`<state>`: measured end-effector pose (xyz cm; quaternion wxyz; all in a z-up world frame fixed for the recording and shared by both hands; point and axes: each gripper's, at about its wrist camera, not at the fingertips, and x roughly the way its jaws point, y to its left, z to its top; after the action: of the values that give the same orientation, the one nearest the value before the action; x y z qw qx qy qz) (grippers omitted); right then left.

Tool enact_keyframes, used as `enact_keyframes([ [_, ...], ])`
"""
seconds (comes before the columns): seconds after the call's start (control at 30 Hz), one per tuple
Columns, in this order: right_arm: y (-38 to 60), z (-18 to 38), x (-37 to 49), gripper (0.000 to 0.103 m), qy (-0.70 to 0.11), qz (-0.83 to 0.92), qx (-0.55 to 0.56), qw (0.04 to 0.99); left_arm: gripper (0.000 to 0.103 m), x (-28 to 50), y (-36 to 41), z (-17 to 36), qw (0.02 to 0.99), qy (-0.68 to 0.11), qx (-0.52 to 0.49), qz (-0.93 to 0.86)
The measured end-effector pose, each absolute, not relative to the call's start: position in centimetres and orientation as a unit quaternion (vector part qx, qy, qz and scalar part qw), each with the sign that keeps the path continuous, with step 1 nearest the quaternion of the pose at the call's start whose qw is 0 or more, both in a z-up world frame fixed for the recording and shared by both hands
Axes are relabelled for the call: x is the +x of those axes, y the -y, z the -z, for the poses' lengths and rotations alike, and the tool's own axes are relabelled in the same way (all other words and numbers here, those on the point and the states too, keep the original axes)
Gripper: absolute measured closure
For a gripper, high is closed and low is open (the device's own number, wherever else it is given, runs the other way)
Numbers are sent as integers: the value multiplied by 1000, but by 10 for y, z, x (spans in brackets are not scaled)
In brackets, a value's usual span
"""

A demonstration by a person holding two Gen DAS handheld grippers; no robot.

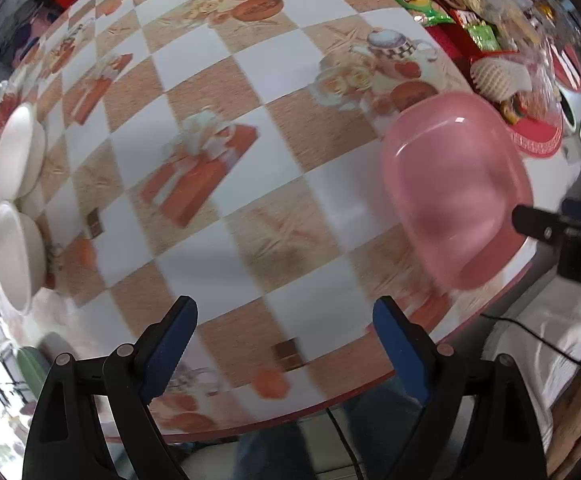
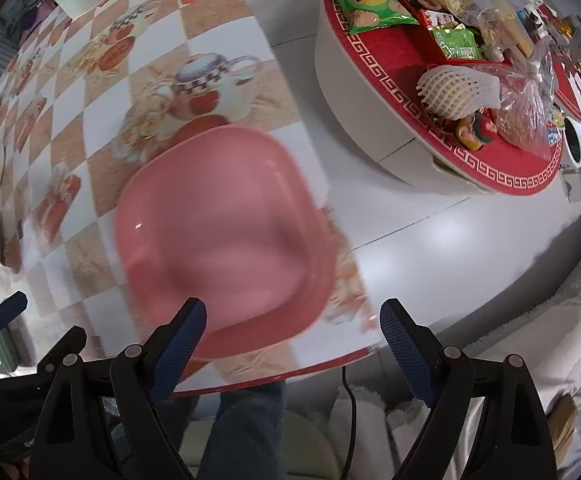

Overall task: Organize plates and bowls
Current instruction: 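Move both grippers to the rim of the pink square plate, then close both grippers on the pink square plate's rim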

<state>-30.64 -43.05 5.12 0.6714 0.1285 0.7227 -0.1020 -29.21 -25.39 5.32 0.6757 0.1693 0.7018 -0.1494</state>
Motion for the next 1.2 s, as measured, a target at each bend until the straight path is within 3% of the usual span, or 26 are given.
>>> enact_keyframes([
  [0.2,445,-41,-294,13,-722,83,109,678,11,-276,274,-46,696,-698,114,126],
  [0.7,445,-17,-274,14,-728,42,65,681,11,-269,304,-10,688,-713,103,94],
  [0.77,441,-15,-274,29,-730,33,60,680,11,-268,308,-5,683,-716,103,95],
  [0.8,440,-12,-273,44,-733,29,59,677,11,-267,311,-2,681,-719,102,98],
  [0.83,439,-11,-274,52,-736,27,60,674,12,-267,312,-1,679,-721,102,99],
  [0.97,437,-10,-273,65,-736,15,71,673,20,-265,324,6,673,-724,107,106],
  [1.17,434,-10,-272,65,-739,18,67,670,25,-260,340,12,667,-726,110,124],
  [1.2,432,-10,-271,69,-741,14,69,668,25,-260,341,12,666,-727,112,128],
])
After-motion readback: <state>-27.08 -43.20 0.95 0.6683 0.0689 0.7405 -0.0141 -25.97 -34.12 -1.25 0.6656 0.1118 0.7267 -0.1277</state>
